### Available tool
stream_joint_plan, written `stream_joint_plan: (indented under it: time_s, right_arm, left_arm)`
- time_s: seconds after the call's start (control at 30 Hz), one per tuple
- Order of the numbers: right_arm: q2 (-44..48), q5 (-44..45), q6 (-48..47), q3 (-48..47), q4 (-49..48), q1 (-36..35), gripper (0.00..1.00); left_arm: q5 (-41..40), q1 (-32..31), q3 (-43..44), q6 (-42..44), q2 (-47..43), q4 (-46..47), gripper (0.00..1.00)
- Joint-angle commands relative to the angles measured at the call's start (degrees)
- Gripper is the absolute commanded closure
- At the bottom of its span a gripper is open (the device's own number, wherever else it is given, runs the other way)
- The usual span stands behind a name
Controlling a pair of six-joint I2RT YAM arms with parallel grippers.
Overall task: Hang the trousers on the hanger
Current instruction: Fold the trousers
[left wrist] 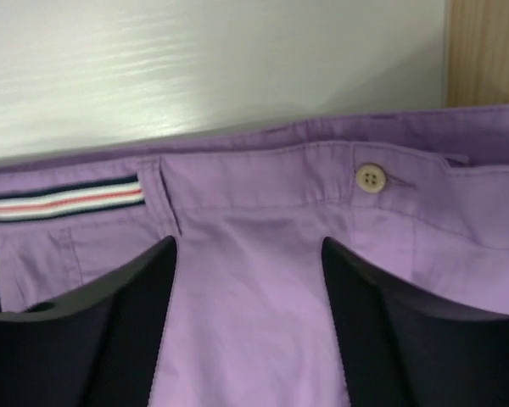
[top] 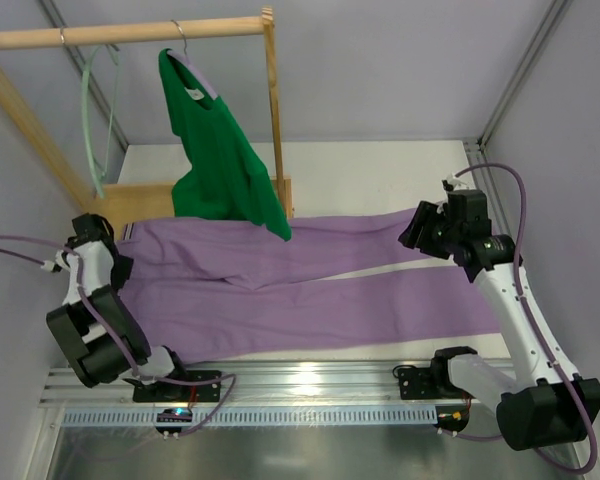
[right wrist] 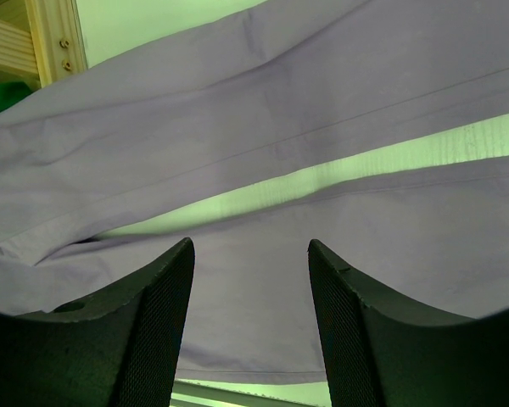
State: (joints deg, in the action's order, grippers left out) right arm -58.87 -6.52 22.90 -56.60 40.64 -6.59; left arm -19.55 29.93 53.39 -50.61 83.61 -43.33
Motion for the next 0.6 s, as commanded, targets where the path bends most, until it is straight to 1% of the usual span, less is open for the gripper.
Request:
stream_joint_plan:
  time_s: [0.0,0.03,0.13,0.2,0.23,0.33,0.4,0.47,0.5,0.53,0.57]
  right_arm:
    - [2.2,-2.0,1.2,1.3,-2.5,-0.2,0.41]
    - [2.5,-1.7,1.1,1.6,-2.4,-0.2,0.41]
    - [3.1,-2.0,0.7,1.9,-1.6,-0.2,0.4]
    - [4.0,-2.4,0.7,2.1,-1.6,-0.2,0.41]
    - [4.4,-2.4,0.7,2.1,-1.4,-0.3,0.4]
    - [5.6,-2.6,0.1,1.8,-0.5,-0.2,0.41]
    - [6.2,-2.1,-0.2,1.8,0.0,-0.2,0.4]
    - [6.8,-1.9,-0.7,1.9,0.3,-0.2,0.41]
    - [6.8,-2.0,-0.7,2.0,0.5,-0.2,0.41]
    - [6.9,-2.3,-0.7,2.0,0.8,-0.3,0.4]
    - [6.9,-2.4,-0.9,2.0,0.9,-0.2,0.41]
  left_arm:
    - [-3.7,0.5,0.0,-1.2,-7.5,-6.4,0.25]
    - [-4.8,0.5,-0.1,-1.8,-8.5,-8.3,0.2]
    - [-5.9,1.5,-1.3,-4.0,-12.2,-11.8,0.19]
    - [-3.9,4.2,-4.2,-4.9,-13.9,-12.8,0.2]
    - [-0.4,7.6,-5.5,-4.2,-14.3,-12.0,0.21]
    - [2.8,12.9,-8.6,-2.7,-14.4,-11.4,0.25]
    - [2.5,13.1,-6.9,-2.3,-14.0,-13.4,0.26]
    - [1.2,13.6,-6.3,-3.8,-14.5,-15.2,0.25]
    - [0.7,14.3,-6.7,-5.8,-15.1,-15.8,0.25]
    - [0.2,16.6,-8.3,-6.8,-16.6,-16.1,0.25]
    - [-1.8,17.6,-9.0,-8.3,-17.4,-16.4,0.25]
